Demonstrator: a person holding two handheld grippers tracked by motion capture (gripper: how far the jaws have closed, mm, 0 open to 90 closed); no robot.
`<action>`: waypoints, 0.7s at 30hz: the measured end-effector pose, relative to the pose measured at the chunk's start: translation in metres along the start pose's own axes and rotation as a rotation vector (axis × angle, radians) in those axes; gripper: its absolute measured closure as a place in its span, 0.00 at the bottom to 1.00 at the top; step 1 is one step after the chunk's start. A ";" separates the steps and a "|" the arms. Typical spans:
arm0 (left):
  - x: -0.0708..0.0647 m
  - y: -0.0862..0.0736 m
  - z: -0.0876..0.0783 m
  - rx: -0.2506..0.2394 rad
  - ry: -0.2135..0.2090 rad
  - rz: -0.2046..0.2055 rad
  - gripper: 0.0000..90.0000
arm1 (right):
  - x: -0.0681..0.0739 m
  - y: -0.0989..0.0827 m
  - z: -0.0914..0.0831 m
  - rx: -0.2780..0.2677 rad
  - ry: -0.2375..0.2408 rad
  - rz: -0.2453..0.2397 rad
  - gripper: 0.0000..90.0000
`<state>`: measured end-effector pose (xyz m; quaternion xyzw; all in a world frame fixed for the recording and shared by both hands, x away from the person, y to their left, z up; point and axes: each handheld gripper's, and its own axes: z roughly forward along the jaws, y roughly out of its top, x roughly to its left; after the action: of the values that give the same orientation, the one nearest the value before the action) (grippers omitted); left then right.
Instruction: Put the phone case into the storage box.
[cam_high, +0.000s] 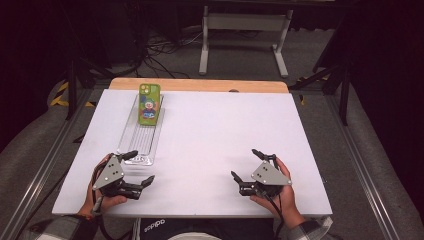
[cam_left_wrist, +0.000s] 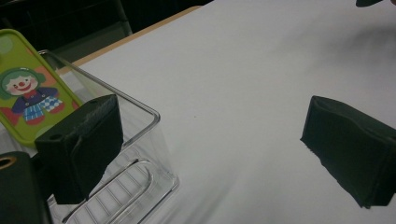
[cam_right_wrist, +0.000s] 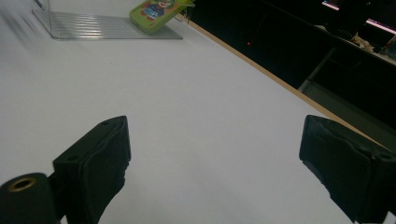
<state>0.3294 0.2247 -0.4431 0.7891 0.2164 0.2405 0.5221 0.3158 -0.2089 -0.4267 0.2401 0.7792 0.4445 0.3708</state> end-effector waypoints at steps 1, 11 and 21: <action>-0.001 0.000 0.001 -0.002 0.003 0.001 0.07 | 0.000 0.000 0.000 0.001 0.001 -0.001 0.11; -0.002 -0.001 0.000 -0.003 -0.002 0.012 0.07 | 0.002 0.002 0.000 0.010 -0.020 -0.018 0.11; 0.001 -0.001 0.001 0.005 0.001 0.005 0.07 | -0.001 0.001 0.001 0.019 -0.036 0.002 0.11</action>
<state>0.3306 0.2255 -0.4442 0.7910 0.2152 0.2415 0.5193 0.3176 -0.2084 -0.4259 0.2523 0.7764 0.4332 0.3819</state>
